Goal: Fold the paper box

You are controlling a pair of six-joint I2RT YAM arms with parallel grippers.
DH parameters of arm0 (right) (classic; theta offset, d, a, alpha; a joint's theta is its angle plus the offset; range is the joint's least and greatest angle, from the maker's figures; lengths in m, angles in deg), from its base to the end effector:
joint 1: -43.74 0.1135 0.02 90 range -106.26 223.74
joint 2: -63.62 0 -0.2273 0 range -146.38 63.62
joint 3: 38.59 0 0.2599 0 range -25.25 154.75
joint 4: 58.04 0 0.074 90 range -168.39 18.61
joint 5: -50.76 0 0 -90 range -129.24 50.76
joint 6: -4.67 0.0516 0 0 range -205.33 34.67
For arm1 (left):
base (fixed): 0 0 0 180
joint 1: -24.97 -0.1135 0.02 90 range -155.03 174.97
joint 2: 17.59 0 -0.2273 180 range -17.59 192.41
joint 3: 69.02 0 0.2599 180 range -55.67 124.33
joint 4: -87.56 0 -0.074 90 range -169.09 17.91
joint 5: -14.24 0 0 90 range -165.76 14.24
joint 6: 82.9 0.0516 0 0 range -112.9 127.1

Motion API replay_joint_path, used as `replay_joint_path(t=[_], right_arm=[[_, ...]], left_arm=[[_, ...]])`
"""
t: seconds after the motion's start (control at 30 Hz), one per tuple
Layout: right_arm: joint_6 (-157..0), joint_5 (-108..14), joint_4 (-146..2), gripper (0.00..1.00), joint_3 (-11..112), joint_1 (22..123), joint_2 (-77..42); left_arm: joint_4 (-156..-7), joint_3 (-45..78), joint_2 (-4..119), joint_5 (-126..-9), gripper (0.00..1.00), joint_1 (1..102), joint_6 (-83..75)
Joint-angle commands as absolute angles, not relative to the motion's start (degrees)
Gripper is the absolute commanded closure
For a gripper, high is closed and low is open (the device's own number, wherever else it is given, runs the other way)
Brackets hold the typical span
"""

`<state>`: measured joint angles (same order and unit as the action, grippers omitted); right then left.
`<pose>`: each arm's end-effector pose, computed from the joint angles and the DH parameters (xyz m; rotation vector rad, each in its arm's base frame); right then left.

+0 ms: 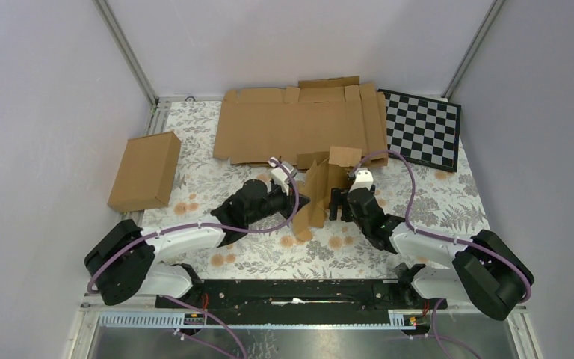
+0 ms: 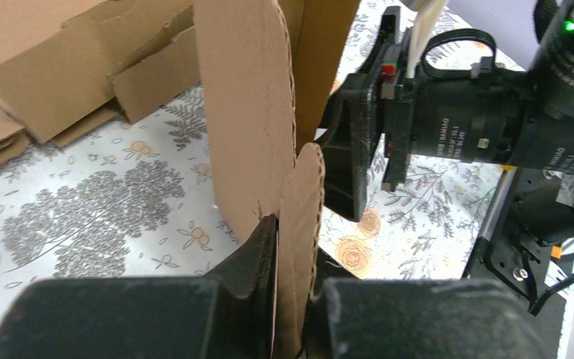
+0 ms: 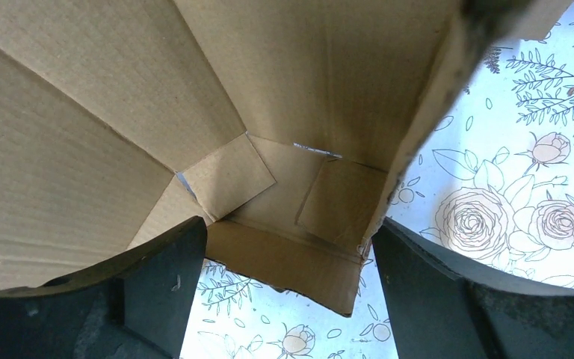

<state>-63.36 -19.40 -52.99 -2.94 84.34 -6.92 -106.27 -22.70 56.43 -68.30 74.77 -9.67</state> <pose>0.2117 0.1583 0.1182 -0.1276 2.0686 0.3120 0.1944 -0.2404 0.1812 0.6369 1.8049 -0.9257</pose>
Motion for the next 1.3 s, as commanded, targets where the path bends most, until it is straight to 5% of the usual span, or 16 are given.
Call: replay_joint_path(t=[0.0,1.07,1.27], right_arm=[[-63.4,-22.0,-51.5,0.12,-3.1,84.1,-6.0],[-63.4,-24.9,-50.0,0.16,-4.4,83.9,-5.6],[-63.3,-24.7,-50.0,0.06,-5.2,83.4,-4.0]], left_arm=[[-111.3,-20.2,58.7,-62.7,0.93,76.2,-12.1],[-115.6,-15.7,67.1,-53.7,0.93,77.4,-15.7],[-113.3,-16.9,65.7,-56.7,0.93,77.4,-14.3]])
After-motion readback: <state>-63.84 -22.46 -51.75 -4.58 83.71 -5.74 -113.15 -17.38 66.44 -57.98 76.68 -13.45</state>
